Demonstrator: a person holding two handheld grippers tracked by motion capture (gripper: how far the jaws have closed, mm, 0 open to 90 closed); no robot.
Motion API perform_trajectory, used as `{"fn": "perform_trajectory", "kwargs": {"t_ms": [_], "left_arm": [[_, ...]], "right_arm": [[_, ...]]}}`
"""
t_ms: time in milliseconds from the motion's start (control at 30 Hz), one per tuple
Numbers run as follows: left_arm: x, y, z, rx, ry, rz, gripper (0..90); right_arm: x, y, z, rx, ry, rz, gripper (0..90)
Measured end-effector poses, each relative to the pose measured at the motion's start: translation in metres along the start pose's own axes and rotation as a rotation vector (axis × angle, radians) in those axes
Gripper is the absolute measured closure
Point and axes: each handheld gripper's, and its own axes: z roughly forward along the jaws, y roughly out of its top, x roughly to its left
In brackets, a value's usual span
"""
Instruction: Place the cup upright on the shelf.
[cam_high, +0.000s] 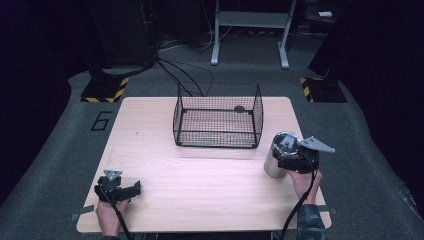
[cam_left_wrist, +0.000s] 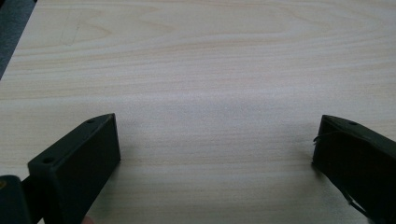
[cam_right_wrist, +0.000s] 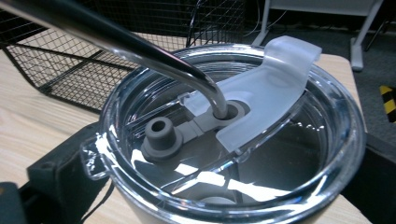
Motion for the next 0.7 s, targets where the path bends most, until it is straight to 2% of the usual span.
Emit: {"fn": "perform_trajectory", "kwargs": {"t_ms": [167,500,700], "left_arm": [[0.0000,0.0000,0.0000,0.000,0.000,0.000,0.6],[0.0000,0.0000,0.0000,0.000,0.000,0.000,0.6],[0.0000,0.0000,0.0000,0.000,0.000,0.000,0.6]], "right_arm": [[0.0001,-0.0010,0.0002,-0.014,0.002,0.001,1.8],[0.0032,-0.0037,0.0013,-0.050,-0.027,-0.017,3.0],[0.0050,-0.0038,0.0015,-0.052,-0.045,-0.028,3.4]]}}
